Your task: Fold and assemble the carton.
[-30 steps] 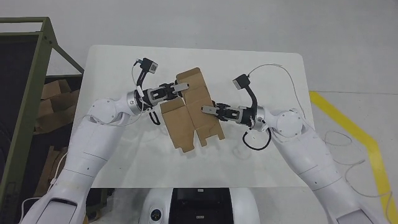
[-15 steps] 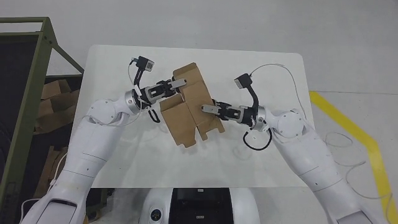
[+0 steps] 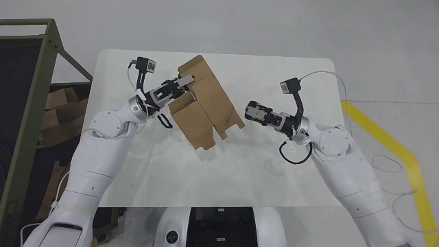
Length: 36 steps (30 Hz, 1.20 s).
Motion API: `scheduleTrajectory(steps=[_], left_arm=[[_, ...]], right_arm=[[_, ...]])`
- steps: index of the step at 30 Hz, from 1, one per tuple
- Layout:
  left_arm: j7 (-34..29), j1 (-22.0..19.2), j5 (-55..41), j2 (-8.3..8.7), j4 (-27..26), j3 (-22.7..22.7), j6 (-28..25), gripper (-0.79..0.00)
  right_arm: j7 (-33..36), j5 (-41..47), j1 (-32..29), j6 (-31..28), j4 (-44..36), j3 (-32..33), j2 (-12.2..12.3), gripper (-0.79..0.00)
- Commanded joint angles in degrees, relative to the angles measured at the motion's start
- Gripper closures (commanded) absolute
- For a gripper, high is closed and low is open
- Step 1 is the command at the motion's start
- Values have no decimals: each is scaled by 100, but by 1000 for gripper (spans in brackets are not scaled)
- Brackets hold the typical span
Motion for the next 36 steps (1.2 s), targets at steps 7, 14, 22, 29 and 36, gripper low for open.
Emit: scheduleTrajectory(steps=[7,14,22,29,36], left_arm=[[-5,-1,2,0,1,1,2,0],[388,30,-54,-20,-119,-35,86,0],[1391,52,71,-96,-176,-30,22,0],[1939,39,159,-164,-173,57,78,0],[2387,-9,280,-239,-135,191,234,0]], right_arm=[[-94,133,-215,298,26,290,64,-785],[-136,188,-211,376,30,316,65,-785],[-198,151,-332,267,-119,265,58,-785],[-160,292,-364,53,-152,4,3,-785],[-584,160,-312,-232,-157,-401,-117,-785]])
